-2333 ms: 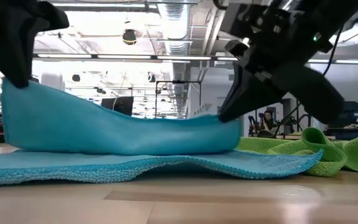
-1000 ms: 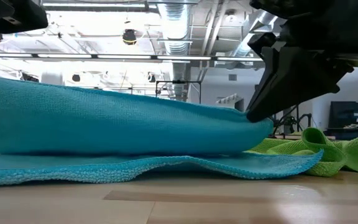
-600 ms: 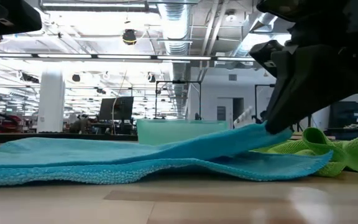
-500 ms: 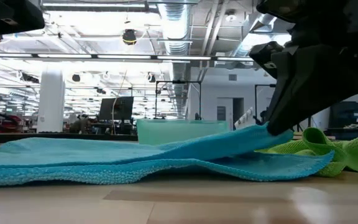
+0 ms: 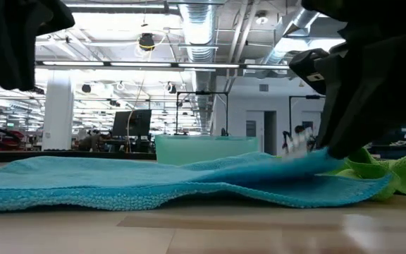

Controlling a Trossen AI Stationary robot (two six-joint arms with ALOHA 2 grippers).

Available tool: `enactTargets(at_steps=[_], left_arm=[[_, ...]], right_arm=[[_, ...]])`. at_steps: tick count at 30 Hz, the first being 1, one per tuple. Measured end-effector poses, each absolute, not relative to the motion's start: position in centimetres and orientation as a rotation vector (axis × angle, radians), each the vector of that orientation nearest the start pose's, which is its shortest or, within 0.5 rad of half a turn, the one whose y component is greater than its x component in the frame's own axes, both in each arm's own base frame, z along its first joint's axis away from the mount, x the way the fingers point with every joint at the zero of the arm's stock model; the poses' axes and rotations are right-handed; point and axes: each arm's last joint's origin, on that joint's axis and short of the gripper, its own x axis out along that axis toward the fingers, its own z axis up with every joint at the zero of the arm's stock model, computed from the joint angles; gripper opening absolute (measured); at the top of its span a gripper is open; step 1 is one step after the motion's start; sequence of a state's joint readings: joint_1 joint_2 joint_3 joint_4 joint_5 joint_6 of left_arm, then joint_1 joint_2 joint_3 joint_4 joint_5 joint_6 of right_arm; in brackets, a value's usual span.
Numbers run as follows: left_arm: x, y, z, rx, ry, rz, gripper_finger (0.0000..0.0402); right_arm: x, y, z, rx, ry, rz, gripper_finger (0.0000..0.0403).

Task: Roll microfiber towels into tight, uniform cylinder then place into a basket
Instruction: Fold the blue microfiber cloth, then roll the blue microfiber cloth

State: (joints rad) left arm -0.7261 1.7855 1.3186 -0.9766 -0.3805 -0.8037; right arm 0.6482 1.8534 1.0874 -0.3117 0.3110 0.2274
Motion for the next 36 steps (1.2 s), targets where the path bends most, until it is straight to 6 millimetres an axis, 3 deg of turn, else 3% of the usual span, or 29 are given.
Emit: enactTargets(at_steps=[9, 15, 22, 30, 36], left_arm=[[25.8, -21.3, 21.1, 0.063, 1.206, 0.213, 0.0071], [26.1, -21.0, 21.2, 0.111, 1.167, 0.239, 0.0071], [26.3, -20.6, 21.1, 0.217, 1.113, 0.252, 0.0071], [25.3, -18.8, 17.1, 0.189, 1.176, 0.297, 0.0071], [25.5, -17.6, 15.9, 0.183, 1.148, 0.257, 0.0071]], right_arm=[[28.5, 21.7, 14.9, -0.305, 0.985, 0.214, 0.0169], [29.7, 21.9, 17.5, -0.28, 1.002, 0.18, 0.0195], [31.0, 21.0, 20.4, -0.411, 1.05, 0.158, 0.0182], [31.1, 17.6, 20.4, -0.508, 1.226, 0.061, 0.0148], [31.0, 15.0, 21.0, -0.511, 1.317, -0.009, 0.0117]])
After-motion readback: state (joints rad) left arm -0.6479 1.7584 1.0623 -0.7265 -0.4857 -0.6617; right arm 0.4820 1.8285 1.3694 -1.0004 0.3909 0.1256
